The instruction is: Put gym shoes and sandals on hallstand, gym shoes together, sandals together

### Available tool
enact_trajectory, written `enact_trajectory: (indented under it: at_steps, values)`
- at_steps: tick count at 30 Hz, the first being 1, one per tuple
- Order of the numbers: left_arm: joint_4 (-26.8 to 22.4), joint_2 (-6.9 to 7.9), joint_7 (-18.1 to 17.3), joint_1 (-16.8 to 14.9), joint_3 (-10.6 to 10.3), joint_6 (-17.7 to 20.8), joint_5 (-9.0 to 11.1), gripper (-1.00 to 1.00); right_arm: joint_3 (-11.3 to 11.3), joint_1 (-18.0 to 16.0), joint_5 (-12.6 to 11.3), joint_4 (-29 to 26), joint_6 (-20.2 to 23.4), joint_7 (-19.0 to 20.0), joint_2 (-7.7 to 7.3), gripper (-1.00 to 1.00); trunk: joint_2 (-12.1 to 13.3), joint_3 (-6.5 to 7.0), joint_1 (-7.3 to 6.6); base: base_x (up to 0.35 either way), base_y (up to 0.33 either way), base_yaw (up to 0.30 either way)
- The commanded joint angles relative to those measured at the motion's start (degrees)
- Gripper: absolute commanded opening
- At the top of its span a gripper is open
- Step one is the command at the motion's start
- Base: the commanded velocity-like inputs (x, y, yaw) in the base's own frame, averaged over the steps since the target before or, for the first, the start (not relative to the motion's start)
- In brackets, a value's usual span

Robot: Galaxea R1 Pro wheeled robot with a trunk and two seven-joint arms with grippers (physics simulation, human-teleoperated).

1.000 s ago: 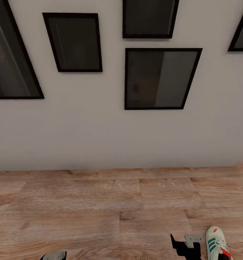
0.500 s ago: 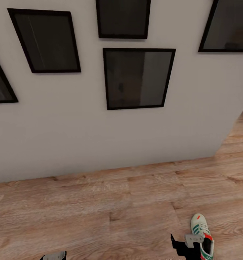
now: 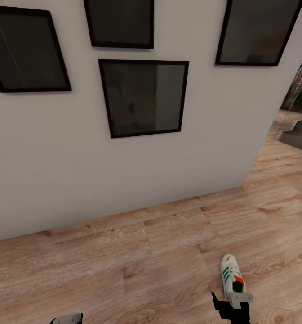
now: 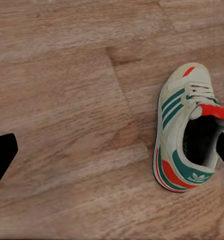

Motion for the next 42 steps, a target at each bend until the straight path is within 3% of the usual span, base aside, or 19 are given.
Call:
enact_trajectory:
  at_steps: [1,42]
  values:
    - [0.03,-0.01,-0.01,0.0,0.2,-0.19,-0.21,1.0,-0.5,-0.05,0.38,0.07,-0.18,0.17,0.0,1.0,-0.02,-0.05,-0.01,0.0,0.0,-0.271]
    - [0.03,-0.01,-0.01,-0.03,0.2,-0.19,-0.3,1.0,-0.5,-0.05,0.38,0.07,-0.18,0.17,0.0,1.0,-0.02,-0.05,-0.01,0.0,0.0,-0.273]
